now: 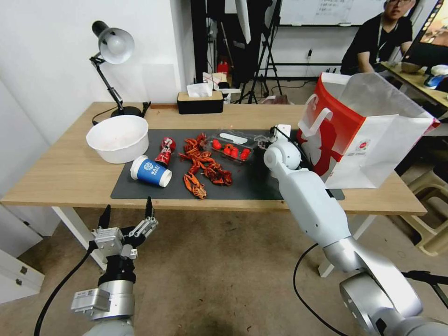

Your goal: Pick up the trash from the table and place it into the takeout bag.

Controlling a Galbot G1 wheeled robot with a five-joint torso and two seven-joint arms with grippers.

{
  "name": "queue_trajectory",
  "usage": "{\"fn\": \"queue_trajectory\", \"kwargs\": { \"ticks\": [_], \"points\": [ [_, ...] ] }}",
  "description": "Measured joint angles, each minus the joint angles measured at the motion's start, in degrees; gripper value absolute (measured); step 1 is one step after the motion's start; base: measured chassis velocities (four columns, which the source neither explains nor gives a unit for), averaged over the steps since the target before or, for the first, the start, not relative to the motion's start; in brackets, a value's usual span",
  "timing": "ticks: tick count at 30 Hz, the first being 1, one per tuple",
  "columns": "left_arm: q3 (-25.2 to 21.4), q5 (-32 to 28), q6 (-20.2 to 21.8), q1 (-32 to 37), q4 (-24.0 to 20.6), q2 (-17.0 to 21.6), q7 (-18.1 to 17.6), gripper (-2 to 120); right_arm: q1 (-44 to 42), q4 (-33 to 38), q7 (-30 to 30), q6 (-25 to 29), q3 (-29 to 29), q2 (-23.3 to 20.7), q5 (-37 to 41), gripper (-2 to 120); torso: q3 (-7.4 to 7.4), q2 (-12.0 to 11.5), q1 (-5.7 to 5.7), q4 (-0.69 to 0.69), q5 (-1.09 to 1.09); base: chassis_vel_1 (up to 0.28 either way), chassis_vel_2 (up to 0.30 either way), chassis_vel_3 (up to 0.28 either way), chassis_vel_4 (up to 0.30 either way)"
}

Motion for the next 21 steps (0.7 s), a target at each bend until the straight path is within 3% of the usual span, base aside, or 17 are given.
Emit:
{"fn": "queue_trajectory", "kwargs": {
  "ticks": [9,21],
  "points": [
    [0.04,0.09,-0.1,-0.05,0.3,-0.04,0.0,100,-0.41,-0.23,-0.42,0.36,0.22,0.02,-0.26,95,0.0,0.0,0.0,0.0,0.0,0.0,0.0,0.0,0.0],
    [0.06,0.07,-0.16,-0.3,0.71,0.19,-0.04,100,-0.97,0.2,-0.31,1.02,0.37,-0.09,-0.26,57,0.0,0.0,0.0,0.0,0.0,0.0,0.0,0.0,0.0]
  ]
}}
